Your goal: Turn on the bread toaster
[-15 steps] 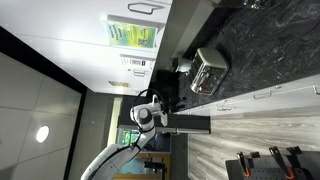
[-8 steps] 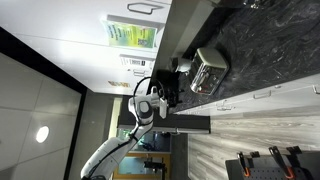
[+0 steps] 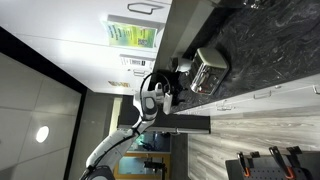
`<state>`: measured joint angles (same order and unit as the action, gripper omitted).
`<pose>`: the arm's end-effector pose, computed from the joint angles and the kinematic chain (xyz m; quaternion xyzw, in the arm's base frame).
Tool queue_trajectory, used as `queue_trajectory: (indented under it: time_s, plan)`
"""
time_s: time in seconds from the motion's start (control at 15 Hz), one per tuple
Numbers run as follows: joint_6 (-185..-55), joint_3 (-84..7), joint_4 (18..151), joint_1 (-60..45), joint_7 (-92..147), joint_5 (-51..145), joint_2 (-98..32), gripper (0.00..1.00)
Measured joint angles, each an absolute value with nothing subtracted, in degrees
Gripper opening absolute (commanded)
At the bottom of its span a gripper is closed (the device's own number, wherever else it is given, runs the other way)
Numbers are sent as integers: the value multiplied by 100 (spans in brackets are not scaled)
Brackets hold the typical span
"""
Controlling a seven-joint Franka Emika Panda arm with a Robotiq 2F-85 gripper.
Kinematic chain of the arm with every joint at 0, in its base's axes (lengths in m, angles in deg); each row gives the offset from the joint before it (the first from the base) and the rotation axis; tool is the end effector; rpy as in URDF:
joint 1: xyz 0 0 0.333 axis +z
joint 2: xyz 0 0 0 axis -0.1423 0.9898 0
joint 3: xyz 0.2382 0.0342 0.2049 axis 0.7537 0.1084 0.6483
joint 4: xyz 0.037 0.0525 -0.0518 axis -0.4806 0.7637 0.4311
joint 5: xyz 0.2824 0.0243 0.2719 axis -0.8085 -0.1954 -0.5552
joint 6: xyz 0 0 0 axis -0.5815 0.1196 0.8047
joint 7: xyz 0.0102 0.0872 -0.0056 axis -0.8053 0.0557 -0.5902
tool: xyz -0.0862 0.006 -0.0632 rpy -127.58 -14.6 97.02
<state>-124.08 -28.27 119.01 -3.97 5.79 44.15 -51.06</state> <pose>0.5360 0.0988 0.4110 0.9652 0.2353 0.1142 0.0080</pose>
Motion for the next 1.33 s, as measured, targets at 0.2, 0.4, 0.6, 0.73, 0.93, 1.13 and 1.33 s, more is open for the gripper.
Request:
queue_trajectory:
  time_s: [0.2,0.4,0.6,0.73,0.93,1.13,1.33]
  plan:
    - [-12421,-2827,11894,-393,599,4451,-5106,91]
    - [-12628,-2834,11896,-396,642,4523,-5103,59]
    - [-12901,-2900,11884,-404,645,4495,-5046,35]
    - [-13034,-2970,11843,-411,632,4470,-4953,20]
    - [-13182,-3034,11728,-462,574,4325,-4729,0]
    - [-13288,-3045,11556,-522,292,4034,-4429,1]
    - [-13312,-3045,11446,-541,266,4012,-4277,1]
